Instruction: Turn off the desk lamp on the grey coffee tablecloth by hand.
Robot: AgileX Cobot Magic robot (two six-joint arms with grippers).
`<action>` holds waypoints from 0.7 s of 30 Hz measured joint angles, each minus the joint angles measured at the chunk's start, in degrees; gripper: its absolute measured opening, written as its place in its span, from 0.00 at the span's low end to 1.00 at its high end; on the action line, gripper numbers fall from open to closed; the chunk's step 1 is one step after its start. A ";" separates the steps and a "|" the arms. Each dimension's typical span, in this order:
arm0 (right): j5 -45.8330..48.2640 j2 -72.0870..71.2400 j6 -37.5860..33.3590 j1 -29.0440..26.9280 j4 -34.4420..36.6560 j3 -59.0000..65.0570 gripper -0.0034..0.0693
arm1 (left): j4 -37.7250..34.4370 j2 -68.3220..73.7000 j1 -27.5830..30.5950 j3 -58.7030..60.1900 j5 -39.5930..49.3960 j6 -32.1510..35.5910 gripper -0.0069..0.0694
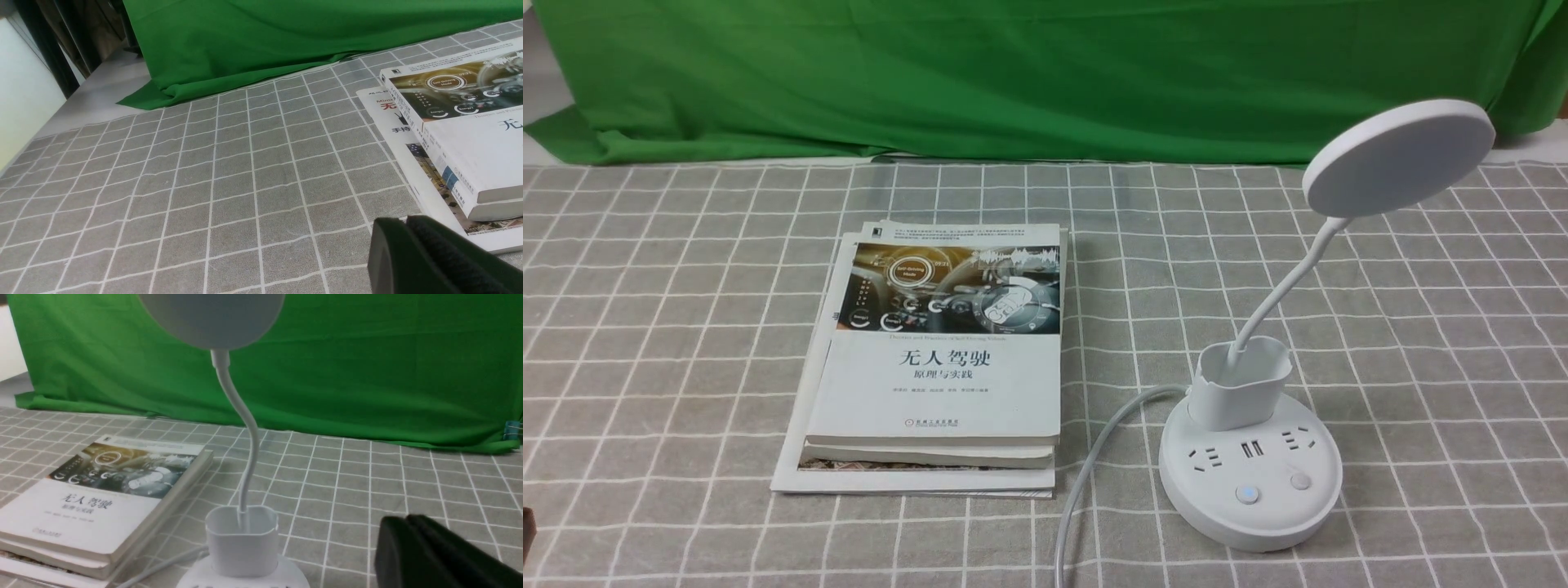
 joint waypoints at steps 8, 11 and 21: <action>-0.07 0.00 0.06 0.00 0.00 0.11 0.10 | 0.00 0.00 0.00 0.00 0.00 0.00 0.12; -0.55 -0.05 0.06 0.00 0.00 0.43 0.10 | 0.00 0.00 0.00 0.00 0.00 0.00 0.12; -1.17 -5.63 0.06 -3.27 -5.20 2.77 0.10 | 0.00 0.00 0.00 0.00 0.00 0.00 0.12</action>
